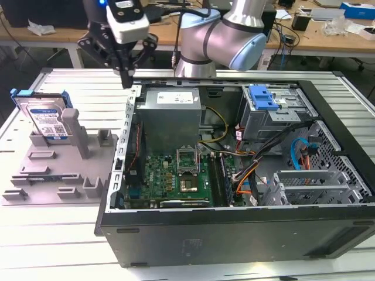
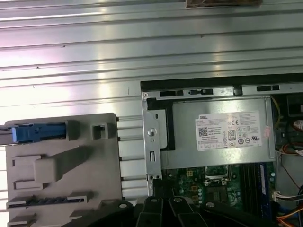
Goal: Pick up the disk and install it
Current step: 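Reach for the disk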
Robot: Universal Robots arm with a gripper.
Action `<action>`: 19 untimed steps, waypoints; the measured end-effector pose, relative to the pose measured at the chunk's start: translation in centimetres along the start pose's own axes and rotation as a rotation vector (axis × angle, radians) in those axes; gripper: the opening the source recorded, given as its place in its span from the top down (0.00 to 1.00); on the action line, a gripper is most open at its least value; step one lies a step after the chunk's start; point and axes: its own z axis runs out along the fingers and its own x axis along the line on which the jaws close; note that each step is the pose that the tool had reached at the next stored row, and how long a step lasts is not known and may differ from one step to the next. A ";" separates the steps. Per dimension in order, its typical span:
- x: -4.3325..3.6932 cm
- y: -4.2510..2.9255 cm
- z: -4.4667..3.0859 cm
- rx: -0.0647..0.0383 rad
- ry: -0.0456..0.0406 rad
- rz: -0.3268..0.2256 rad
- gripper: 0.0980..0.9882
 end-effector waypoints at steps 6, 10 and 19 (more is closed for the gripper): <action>2.57 0.46 0.00 0.000 -0.0001 0.001 0.99; 4.20 0.72 0.00 0.000 0.0000 0.002 0.99; 7.95 0.93 0.13 0.000 0.0044 0.004 0.99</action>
